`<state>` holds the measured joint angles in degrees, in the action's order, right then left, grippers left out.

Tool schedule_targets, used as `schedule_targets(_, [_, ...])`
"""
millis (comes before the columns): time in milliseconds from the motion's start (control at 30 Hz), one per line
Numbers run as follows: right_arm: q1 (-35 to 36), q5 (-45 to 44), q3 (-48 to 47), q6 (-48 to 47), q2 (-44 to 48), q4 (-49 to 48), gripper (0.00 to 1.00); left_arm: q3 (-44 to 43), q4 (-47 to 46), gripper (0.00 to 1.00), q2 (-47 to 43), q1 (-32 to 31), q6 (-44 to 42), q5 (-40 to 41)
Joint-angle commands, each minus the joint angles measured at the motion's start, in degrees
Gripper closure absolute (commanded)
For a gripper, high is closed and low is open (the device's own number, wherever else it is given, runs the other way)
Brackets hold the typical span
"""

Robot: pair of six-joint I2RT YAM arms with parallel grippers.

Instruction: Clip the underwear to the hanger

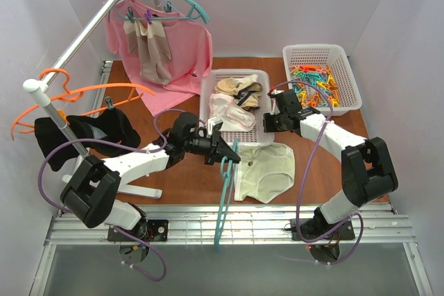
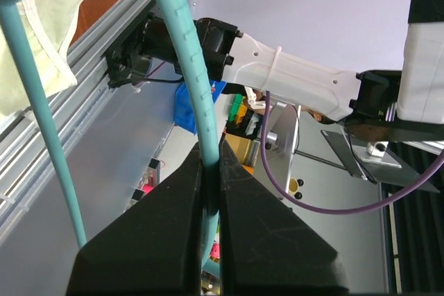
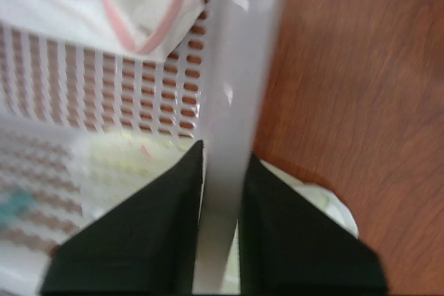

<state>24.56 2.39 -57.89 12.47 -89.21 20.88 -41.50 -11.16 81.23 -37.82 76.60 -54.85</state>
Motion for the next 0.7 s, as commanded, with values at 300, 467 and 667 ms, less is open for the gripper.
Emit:
schedule_targets(300, [0.9,-4.8,-4.1,2.3,-2.9,2.8,0.99,4.8,-9.7,1.00,-5.0,0.6,6.0,-3.2])
schedule_targets(467, [1.3,-7.8,-5.6,3.8,-3.7,4.3,0.99,5.0,-10.6,1.00,-5.1,0.6,6.7,-3.2])
schedule_targets(667, [1.8,-11.2,-7.0,6.6,-4.0,5.5,0.99,5.4,-12.7,1.00,-4.9,0.6,9.0,-3.3])
